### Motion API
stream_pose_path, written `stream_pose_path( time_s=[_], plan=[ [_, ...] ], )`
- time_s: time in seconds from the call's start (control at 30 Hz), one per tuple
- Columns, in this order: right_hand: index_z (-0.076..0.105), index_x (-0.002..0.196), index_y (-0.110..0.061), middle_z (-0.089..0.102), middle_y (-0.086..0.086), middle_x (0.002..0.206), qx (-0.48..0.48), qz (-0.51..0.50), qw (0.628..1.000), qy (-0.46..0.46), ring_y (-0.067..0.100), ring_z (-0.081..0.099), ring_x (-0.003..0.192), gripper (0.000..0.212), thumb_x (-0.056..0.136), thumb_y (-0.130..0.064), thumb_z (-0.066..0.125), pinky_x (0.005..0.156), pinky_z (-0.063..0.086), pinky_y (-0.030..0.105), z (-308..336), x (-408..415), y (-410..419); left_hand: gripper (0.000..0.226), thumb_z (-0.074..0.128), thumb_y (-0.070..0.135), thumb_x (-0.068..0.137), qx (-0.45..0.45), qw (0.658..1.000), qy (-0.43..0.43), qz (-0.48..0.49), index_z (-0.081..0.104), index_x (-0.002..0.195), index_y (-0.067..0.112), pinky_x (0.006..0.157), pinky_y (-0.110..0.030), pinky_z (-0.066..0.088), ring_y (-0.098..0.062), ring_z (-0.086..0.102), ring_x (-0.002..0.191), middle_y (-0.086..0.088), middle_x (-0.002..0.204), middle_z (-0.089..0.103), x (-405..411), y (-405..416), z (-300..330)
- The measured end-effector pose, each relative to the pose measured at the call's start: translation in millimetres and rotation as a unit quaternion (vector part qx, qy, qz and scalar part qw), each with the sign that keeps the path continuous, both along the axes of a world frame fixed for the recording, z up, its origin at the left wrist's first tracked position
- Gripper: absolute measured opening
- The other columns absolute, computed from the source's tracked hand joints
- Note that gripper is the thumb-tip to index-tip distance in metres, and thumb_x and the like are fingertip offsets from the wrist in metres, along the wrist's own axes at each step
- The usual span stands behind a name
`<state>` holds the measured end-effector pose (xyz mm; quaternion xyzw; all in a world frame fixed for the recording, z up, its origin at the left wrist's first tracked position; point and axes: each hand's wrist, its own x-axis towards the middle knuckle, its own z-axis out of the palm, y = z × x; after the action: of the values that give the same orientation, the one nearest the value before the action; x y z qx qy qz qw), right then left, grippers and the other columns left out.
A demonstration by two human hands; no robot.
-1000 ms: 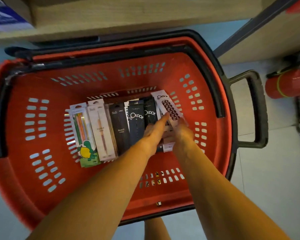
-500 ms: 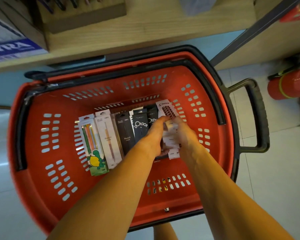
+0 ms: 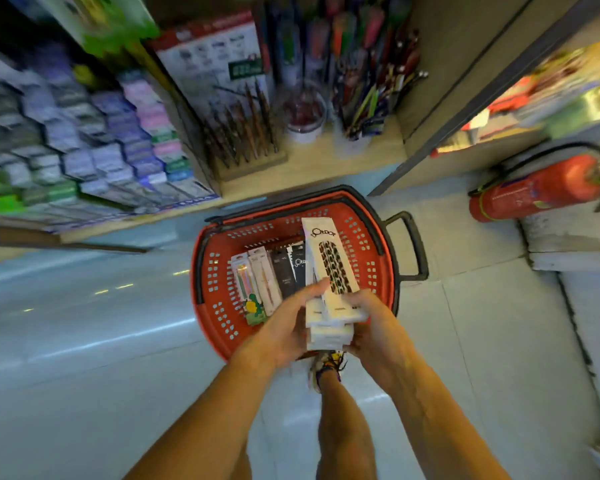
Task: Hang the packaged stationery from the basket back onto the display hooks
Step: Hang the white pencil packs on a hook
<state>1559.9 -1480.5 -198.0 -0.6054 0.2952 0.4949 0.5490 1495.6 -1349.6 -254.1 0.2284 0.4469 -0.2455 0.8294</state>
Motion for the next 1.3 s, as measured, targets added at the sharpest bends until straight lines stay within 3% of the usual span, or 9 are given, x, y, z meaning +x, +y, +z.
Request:
stream_pose_path(
  time_s=[0.13,0.3,0.37,0.43,0.67,0.8,1.1,1.17,1.3],
  plan=[
    [0.064,0.128,-0.016,0.076,0.013,0.115,0.068,0.044,0.995,-0.06,0.03,0.072,0.103,0.045,0.084,-0.022,0.06,0.08,0.057,0.041,152.9,-10.8,15.5,0.076,0.098,0.046,0.051,0.03,0.994,-0.077,0.066,0.079,0.117,0.011,0.096,-0.049,0.052,-0.034,0.073,0.105,-0.021,0.127,0.072,-19.0,10.2,155.7],
    [0.073,0.108,-0.034,0.072,0.004,0.113,0.104,0.146,0.956,-0.233,0.018,0.066,0.105,0.032,0.078,-0.031,0.063,0.084,0.053,0.034,328.1,-20.1,43.3,0.116,0.103,0.031,0.046,0.156,0.956,-0.195,0.154,0.048,0.146,0.008,0.085,-0.053,0.061,-0.042,0.07,0.113,-0.026,0.136,0.065,-40.1,36.4,328.8],
    [0.079,0.093,-0.042,0.063,-0.005,0.116,0.119,0.167,0.921,-0.331,0.003,0.062,0.109,0.013,0.081,-0.04,0.075,0.088,0.052,0.024,389.4,-27.3,54.0,0.118,0.104,0.031,0.044,0.2,0.935,-0.244,0.161,0.048,0.146,0.009,0.086,-0.053,0.062,-0.04,0.072,0.11,-0.024,0.132,0.068,-52.5,52.0,388.8],
    [0.08,0.087,-0.031,0.074,-0.01,0.102,0.168,0.177,0.893,-0.379,-0.003,0.069,0.086,0.006,0.091,-0.028,0.076,0.073,0.053,0.014,447.5,-32.6,66.9,0.116,0.104,0.033,0.046,0.241,0.912,-0.289,0.162,0.051,0.146,0.007,0.086,-0.053,0.062,-0.042,0.072,0.108,-0.026,0.13,0.068,-62.3,69.2,443.3],
    [0.074,0.113,-0.023,0.078,-0.008,0.104,0.303,0.192,0.79,-0.498,0.011,0.074,0.095,0.023,0.091,-0.031,0.07,0.074,0.059,0.026,590.2,-61.7,143.3,0.098,0.095,0.046,0.064,0.39,0.808,-0.392,0.204,0.054,0.146,0.013,0.101,-0.065,0.052,-0.048,0.063,0.123,-0.026,0.139,0.063,-94.7,141.9,606.9],
    [0.072,0.115,-0.02,0.08,-0.004,0.102,0.36,0.191,0.758,-0.51,0.012,0.076,0.091,0.021,0.095,-0.024,0.067,0.071,0.061,0.026,641.2,-83.1,184.9,0.094,0.092,0.036,0.059,0.432,0.762,-0.43,0.218,0.058,0.141,0.005,0.089,-0.056,0.061,-0.043,0.071,0.107,-0.027,0.129,0.068,-124.4,187.6,666.7],
    [0.068,0.118,-0.015,0.08,0.002,0.103,0.389,0.203,0.765,-0.471,0.025,0.075,0.099,0.036,0.087,-0.03,0.076,0.094,0.057,0.053,671.8,-125.9,269.0,0.074,0.075,0.02,0.067,0.505,0.691,-0.434,0.282,0.059,0.139,0.012,0.101,-0.077,0.043,-0.055,0.06,0.121,-0.026,0.135,0.066,-178.4,267.5,704.5],
    [0.067,0.12,-0.015,0.08,0.003,0.104,0.392,0.204,0.762,-0.474,0.025,0.075,0.1,0.051,0.077,-0.036,0.084,0.094,0.057,0.051,673.3,-131.8,286.8,0.074,0.076,0.019,0.067,0.508,0.682,-0.442,0.286,0.058,0.139,0.014,0.102,-0.076,0.044,-0.053,0.061,0.122,-0.025,0.136,0.065,-187.8,282.2,708.9],
    [0.065,0.12,-0.01,0.081,0.006,0.097,0.405,0.207,0.761,-0.463,0.027,0.076,0.094,0.032,0.09,-0.017,0.074,0.088,0.058,0.046,689.6,-144.3,321.1,0.084,0.082,0.02,0.062,0.519,0.669,-0.436,0.305,0.054,0.142,0.013,0.099,-0.073,0.049,-0.051,0.064,0.119,-0.024,0.134,0.067,-210.8,315.0,725.1]
  ],
)
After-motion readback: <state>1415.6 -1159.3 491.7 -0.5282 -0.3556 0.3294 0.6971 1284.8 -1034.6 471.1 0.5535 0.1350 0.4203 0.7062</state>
